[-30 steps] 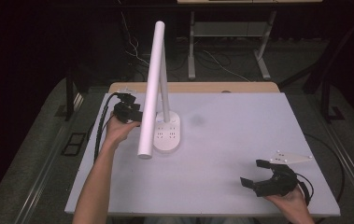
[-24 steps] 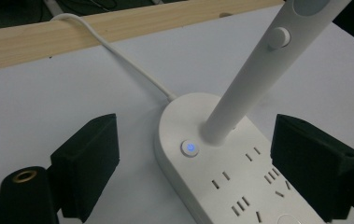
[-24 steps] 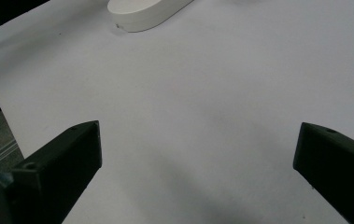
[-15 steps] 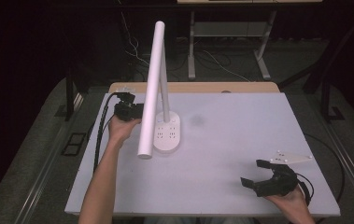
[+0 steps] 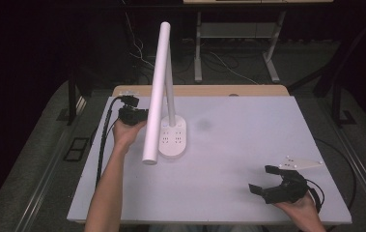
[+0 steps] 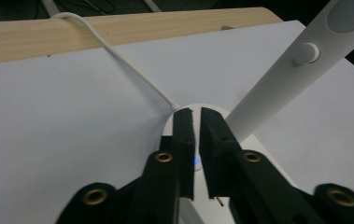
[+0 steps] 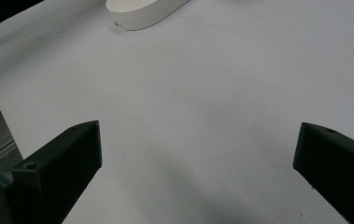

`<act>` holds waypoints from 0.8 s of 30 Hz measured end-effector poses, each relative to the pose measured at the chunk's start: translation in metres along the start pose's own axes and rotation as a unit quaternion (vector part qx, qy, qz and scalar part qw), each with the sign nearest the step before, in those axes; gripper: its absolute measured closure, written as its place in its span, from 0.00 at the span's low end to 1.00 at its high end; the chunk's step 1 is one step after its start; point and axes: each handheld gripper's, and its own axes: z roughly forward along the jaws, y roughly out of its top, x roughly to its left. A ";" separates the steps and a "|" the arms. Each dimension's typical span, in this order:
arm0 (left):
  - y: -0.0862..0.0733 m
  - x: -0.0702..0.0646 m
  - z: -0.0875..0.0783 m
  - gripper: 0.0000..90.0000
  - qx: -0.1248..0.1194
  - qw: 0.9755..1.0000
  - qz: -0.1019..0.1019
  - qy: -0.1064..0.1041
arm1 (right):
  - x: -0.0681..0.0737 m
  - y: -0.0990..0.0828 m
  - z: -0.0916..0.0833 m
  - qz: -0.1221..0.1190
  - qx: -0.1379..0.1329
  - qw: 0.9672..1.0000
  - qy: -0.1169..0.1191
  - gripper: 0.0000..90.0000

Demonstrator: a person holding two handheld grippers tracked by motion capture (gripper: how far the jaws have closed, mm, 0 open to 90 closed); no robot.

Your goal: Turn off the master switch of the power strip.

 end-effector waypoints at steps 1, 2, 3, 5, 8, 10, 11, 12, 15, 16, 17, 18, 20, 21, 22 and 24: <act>-0.001 0.000 0.001 1.00 0.000 1.000 -0.003 0.001 | 0.000 0.000 0.000 0.000 0.000 1.000 0.000 0.00; -0.001 0.001 0.003 1.00 0.004 1.000 0.000 0.001 | 0.000 0.000 0.000 0.000 0.001 1.000 0.000 0.00; -0.002 0.000 0.005 1.00 0.007 1.000 -0.007 0.007 | 0.000 0.000 0.000 -0.001 0.000 1.000 0.000 0.00; -0.003 0.001 0.008 1.00 0.014 1.000 0.002 0.010 | 0.000 0.000 0.001 0.000 0.000 1.000 0.000 0.00; -0.005 0.001 0.013 1.00 0.017 1.000 0.003 0.013 | 0.000 0.000 0.001 0.001 0.002 1.000 0.001 0.00; -0.006 0.001 0.015 1.00 0.020 1.000 0.002 0.012 | 0.000 0.000 0.001 0.000 0.003 1.000 0.001 0.00; -0.006 0.002 0.016 1.00 0.023 1.000 0.002 0.012 | 0.000 -0.001 0.001 0.000 0.003 1.000 0.001 0.00; -0.007 0.002 0.018 1.00 0.021 1.000 0.001 0.012 | 0.000 -0.001 0.001 0.001 0.003 1.000 0.001 0.00; -0.008 0.002 0.021 1.00 0.025 1.000 0.002 0.009 | -0.001 -0.001 0.002 0.001 0.006 1.000 0.001 0.00; -0.009 0.002 0.022 1.00 0.024 1.000 0.001 0.008 | -0.001 -0.001 0.002 0.001 0.006 1.000 0.001 0.00; -0.009 0.002 0.023 1.00 0.027 1.000 0.000 0.007 | -0.001 -0.001 0.002 -0.001 0.005 1.000 0.001 0.00; -0.009 0.002 0.024 1.00 0.027 1.000 0.002 0.006 | -0.001 -0.001 0.002 -0.001 0.006 1.000 0.001 0.00; -0.010 0.001 0.026 1.00 0.029 1.000 0.001 0.004 | -0.001 -0.001 0.002 -0.001 0.006 1.000 0.001 0.00; -0.011 0.001 0.028 1.00 0.029 1.000 -0.001 0.003 | -0.001 -0.001 0.002 -0.001 0.006 1.000 0.001 0.00; -0.011 0.001 0.029 1.00 0.032 0.999 0.001 0.003 | -0.001 -0.001 0.002 -0.001 0.006 1.000 0.000 0.00; -0.012 0.000 0.031 1.00 0.034 0.999 -0.002 0.002 | -0.001 -0.001 0.002 0.001 0.007 1.000 0.001 0.01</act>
